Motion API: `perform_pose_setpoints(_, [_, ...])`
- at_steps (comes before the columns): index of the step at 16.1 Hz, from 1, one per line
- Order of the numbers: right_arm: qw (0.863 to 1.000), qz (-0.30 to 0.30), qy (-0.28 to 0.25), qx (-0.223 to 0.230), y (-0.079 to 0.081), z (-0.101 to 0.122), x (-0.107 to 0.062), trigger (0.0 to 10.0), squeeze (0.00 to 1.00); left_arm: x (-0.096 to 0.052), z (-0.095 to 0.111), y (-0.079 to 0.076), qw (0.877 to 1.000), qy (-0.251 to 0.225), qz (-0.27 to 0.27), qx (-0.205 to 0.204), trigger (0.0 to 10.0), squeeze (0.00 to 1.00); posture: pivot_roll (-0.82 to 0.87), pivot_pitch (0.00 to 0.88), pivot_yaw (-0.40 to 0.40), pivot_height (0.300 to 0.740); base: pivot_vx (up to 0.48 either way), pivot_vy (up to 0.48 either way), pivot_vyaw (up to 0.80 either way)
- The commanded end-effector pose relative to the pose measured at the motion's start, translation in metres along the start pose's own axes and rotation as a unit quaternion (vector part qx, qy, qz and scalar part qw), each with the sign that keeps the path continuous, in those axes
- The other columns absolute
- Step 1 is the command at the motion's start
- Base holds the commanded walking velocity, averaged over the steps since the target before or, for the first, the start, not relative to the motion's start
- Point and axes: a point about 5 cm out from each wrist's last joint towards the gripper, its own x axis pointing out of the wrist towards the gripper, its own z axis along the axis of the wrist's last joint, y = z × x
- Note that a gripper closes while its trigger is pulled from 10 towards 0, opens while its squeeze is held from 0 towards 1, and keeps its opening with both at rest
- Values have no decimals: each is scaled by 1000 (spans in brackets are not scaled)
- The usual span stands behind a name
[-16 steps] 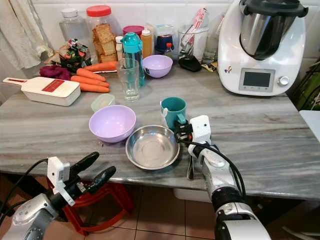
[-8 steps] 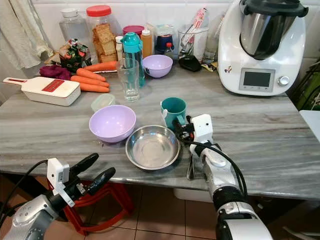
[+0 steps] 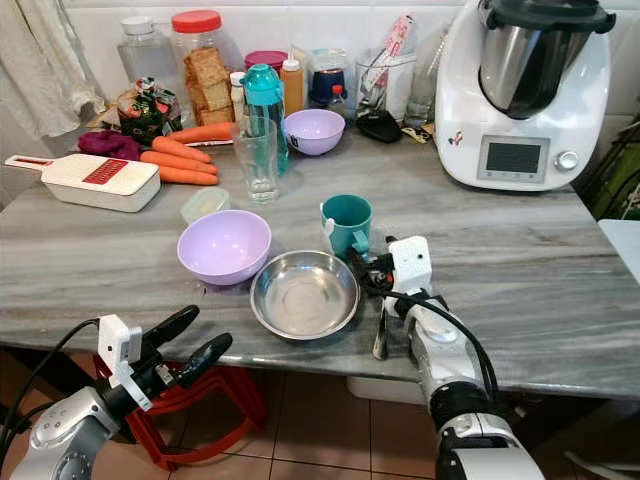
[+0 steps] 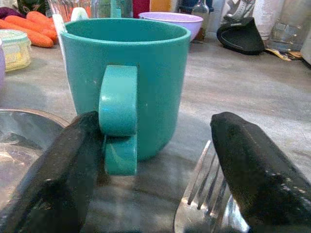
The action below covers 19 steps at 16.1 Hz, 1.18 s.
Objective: Setting the table
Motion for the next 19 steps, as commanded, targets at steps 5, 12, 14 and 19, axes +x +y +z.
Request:
perform_pose_setpoints(5, [999,-11,-33,-10,-4,15,3,10000,1000,-5,0,10,1000,7,5,11,10000,0,28,0,46,740,0,0,0])
perform_pose_setpoints(12, [997,15,-80,-15,19,31,7,10000,0,-1,-2,10,1000,-3,15,17,10000,0,29,0,40,740,0,0,0])
perform_pose_setpoints(14, [995,18,-95,-17,25,35,3,10000,0,1,-2,9,1000,-7,18,19,10000,0,28,0,38,740,0,0,0])
perform_pose_setpoints(19, [992,-3,-123,-37,37,39,-29,10000,0,12,11,-7,997,-34,47,42,10000,0,24,0,33,740,0,0,0])
